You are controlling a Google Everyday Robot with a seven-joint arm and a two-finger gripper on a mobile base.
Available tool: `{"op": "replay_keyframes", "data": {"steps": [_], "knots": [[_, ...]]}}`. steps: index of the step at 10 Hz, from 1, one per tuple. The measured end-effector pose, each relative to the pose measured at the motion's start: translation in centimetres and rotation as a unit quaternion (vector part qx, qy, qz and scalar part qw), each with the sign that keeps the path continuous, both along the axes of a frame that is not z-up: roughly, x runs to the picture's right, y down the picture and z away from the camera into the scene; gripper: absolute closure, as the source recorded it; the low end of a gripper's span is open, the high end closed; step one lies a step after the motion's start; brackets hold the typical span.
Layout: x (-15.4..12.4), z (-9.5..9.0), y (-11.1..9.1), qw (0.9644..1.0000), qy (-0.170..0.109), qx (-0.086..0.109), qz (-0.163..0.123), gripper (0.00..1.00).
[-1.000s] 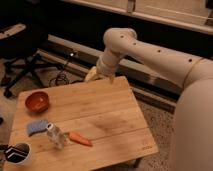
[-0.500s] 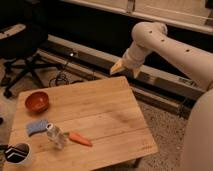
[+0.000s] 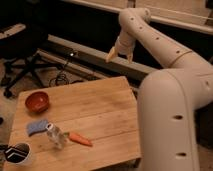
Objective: Move the arm in a circular motion
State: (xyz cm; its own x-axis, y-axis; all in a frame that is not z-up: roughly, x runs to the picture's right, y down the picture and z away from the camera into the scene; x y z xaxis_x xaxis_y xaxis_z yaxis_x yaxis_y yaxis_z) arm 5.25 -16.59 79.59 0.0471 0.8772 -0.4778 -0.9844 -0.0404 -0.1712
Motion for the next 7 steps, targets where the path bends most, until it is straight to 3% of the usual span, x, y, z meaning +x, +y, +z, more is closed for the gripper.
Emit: {"op": "replay_keyframes", "data": {"steps": [1, 3, 5, 7], "knots": [[-3.1, 1.0, -0.6, 0.9997, -0.011, -0.003, -0.023, 0.2], [-9.5, 2.5, -0.8, 0.9957, -0.04, -0.008, -0.083, 0.2], [-15.4, 2.5, -0.4, 0.987, -0.085, -0.01, -0.136, 0.2], [-21.0, 1.0, 1.0, 0.9733, -0.143, -0.018, -0.178, 0.2]]}}
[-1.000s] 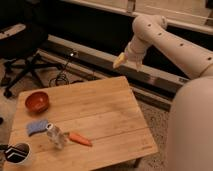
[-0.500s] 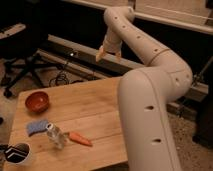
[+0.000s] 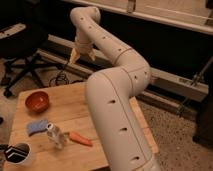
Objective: Move the arm in a circular motion
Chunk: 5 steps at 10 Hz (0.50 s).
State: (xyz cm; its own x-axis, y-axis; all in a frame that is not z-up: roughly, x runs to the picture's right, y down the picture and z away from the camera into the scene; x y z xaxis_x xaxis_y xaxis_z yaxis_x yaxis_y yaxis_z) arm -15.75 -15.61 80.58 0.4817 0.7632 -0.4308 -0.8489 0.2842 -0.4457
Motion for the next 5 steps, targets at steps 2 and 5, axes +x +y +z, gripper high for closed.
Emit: {"op": "replay_keyframes", "data": {"steps": [2, 5], "knots": [[-4.3, -2.8, 2.5, 0.9972, -0.057, -0.023, -0.043, 0.2], [-8.4, -7.0, 8.2, 0.9857, -0.131, -0.051, -0.094, 0.2]]}}
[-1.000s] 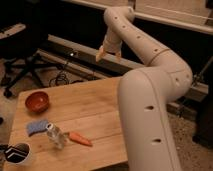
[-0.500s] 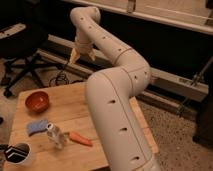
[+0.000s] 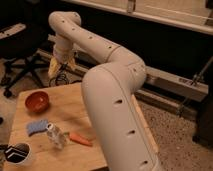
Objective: Move the arm in a circular motion
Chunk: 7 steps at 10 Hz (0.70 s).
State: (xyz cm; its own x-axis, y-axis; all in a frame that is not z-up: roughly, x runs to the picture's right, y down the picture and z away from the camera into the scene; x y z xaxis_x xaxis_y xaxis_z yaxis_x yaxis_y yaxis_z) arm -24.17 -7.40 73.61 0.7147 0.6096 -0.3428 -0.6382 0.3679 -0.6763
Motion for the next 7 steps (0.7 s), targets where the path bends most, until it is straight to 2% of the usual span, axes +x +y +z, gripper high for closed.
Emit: {"op": "replay_keyframes", "data": {"steps": [1, 2, 4, 5, 7], "knots": [[-0.5, -0.6, 1.3, 0.9999, -0.014, -0.005, -0.008, 0.2], [-1.1, -1.7, 3.7, 0.999, -0.037, -0.018, -0.017, 0.2], [-0.6, -2.4, 7.0, 0.9978, -0.055, -0.033, -0.014, 0.2], [0.3, -2.6, 7.9, 0.998, -0.053, -0.034, -0.006, 0.2], [4.3, -4.0, 9.4, 0.9987, -0.033, -0.027, 0.027, 0.2]]}}
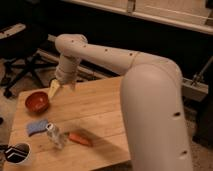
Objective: Move the arm in a circular motion
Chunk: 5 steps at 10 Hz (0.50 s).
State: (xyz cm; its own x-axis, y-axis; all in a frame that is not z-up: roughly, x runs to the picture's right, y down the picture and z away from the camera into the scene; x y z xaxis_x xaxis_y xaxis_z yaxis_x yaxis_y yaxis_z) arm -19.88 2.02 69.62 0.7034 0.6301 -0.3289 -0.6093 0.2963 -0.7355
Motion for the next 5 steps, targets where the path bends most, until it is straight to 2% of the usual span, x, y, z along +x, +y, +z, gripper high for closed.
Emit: {"op": "replay_keyframes", "data": {"steps": [3, 5], "knots": [[4.7, -3.3, 2.1, 0.9989, 0.033, 0.016, 0.03, 0.2], [8.3, -4.7, 2.7, 0.9959, 0.067, 0.02, 0.058, 0.2]]}}
